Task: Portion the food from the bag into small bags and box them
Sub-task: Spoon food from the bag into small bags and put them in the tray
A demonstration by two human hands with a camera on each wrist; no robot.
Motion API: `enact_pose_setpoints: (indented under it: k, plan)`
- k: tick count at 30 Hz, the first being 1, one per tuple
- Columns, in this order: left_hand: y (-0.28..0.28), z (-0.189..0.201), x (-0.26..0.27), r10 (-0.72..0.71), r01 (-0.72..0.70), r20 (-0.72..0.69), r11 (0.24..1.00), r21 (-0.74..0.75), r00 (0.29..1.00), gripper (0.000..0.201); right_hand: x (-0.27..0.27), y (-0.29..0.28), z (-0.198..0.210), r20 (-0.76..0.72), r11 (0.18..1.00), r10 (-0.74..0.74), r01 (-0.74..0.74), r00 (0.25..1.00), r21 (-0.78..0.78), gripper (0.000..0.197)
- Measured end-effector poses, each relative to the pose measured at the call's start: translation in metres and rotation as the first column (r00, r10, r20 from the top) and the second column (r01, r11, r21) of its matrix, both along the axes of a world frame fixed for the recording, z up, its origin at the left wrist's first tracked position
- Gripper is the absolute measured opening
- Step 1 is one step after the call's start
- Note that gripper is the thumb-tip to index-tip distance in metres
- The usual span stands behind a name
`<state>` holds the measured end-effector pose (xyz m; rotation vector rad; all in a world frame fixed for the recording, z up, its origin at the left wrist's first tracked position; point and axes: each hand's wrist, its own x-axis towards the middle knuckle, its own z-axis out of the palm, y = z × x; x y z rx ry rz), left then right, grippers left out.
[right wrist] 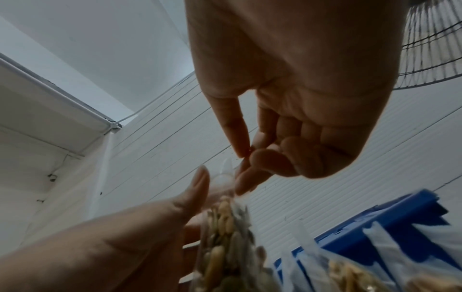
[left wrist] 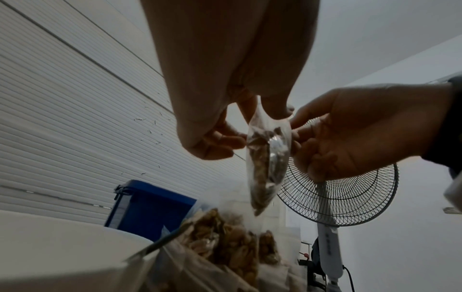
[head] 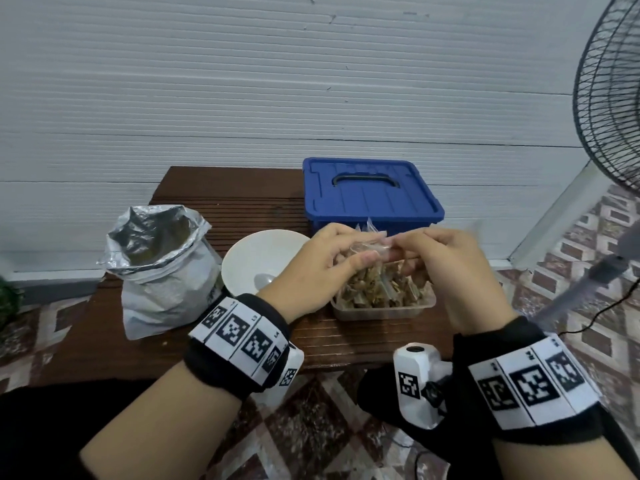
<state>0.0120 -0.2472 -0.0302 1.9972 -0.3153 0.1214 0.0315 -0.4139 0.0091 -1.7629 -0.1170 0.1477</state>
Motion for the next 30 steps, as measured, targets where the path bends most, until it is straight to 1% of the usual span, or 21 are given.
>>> enact_pose_setpoints:
  k: [3, 6, 8, 11, 13, 15, 18, 19, 22, 23, 24, 26, 27, 29, 30]
  plan:
    - [-0.006, 0.001, 0.002, -0.025, 0.025, -0.036, 1.000, -0.011, 0.999, 0.027, 0.003, -0.013, -0.003, 0.001, 0.998, 0.052, -0.052, 0.999, -0.029, 0.014]
    - [-0.012, 0.003, 0.002, -0.036, 0.034, -0.041, 0.998, -0.053, 0.999, 0.024, 0.007, -0.028, -0.007, 0.027, 0.994, 0.067, -0.065, 0.997, -0.085, 0.007]
    - [-0.017, 0.005, 0.002, -0.054, 0.051, -0.041, 0.996, -0.066, 0.998, 0.027, 0.012, -0.040, -0.012, 0.039, 0.986, 0.098, -0.092, 0.994, -0.138, 0.013]
    - [-0.025, 0.007, 0.004, -0.089, 0.087, -0.044, 0.995, -0.059, 0.995, 0.029, 0.017, -0.053, -0.017, 0.002, 0.951, 0.222, -0.216, 0.975, -0.219, 0.023]
    - [-0.030, 0.008, 0.006, -0.099, 0.096, -0.059, 0.994, -0.059, 0.993, 0.030, 0.017, -0.058, -0.020, 0.000, 0.933, 0.282, -0.274, 0.959, -0.234, 0.025]
    - [-0.034, 0.008, 0.007, -0.102, 0.099, -0.077, 0.994, -0.040, 0.992, 0.030, 0.016, -0.062, -0.023, 0.013, 0.932, 0.308, -0.299, 0.951, -0.203, 0.025]
    - [-0.039, 0.009, 0.009, -0.100, 0.099, -0.078, 0.995, -0.019, 0.992, 0.030, 0.016, -0.066, -0.028, 0.040, 0.941, 0.314, -0.305, 0.949, -0.143, 0.030]
    - [-0.042, 0.010, 0.009, -0.100, 0.099, -0.078, 0.995, -0.022, 0.992, 0.029, 0.017, -0.067, -0.029, 0.051, 0.945, 0.311, -0.303, 0.949, -0.123, 0.028]
    - [-0.047, 0.011, 0.013, -0.089, 0.088, -0.074, 0.996, -0.027, 0.993, 0.028, 0.020, -0.069, -0.032, 0.072, 0.952, 0.302, -0.298, 0.951, -0.065, 0.013]
    - [-0.049, 0.012, 0.014, -0.083, 0.082, -0.070, 0.996, -0.024, 0.994, 0.027, 0.021, -0.070, -0.032, 0.068, 0.952, 0.304, -0.301, 0.950, -0.052, 0.011]
    - [-0.050, 0.014, 0.015, -0.077, 0.076, -0.069, 0.997, -0.024, 0.995, 0.026, 0.022, -0.071, -0.031, 0.060, 0.951, 0.308, -0.306, 0.949, -0.043, 0.015]
    - [-0.052, 0.019, 0.017, -0.064, 0.063, -0.063, 0.998, -0.016, 0.996, 0.024, 0.027, -0.073, -0.030, 0.047, 0.949, 0.314, -0.313, 0.948, -0.036, 0.029]
    - [-0.052, 0.021, 0.018, -0.055, 0.054, -0.058, 0.998, -0.010, 0.997, 0.023, 0.029, -0.072, -0.028, 0.047, 0.950, 0.311, -0.310, 0.949, -0.025, 0.031]
    - [-0.052, 0.021, 0.021, -0.027, 0.026, -0.048, 0.999, -0.030, 0.998, 0.023, 0.033, -0.069, -0.024, 0.062, 0.954, 0.301, -0.301, 0.952, -0.003, 0.028]
    - [-0.052, 0.022, 0.023, -0.007, 0.005, -0.043, 0.999, -0.043, 0.999, 0.027, 0.036, -0.068, -0.022, 0.067, 0.956, 0.293, -0.293, 0.954, -0.003, 0.025]
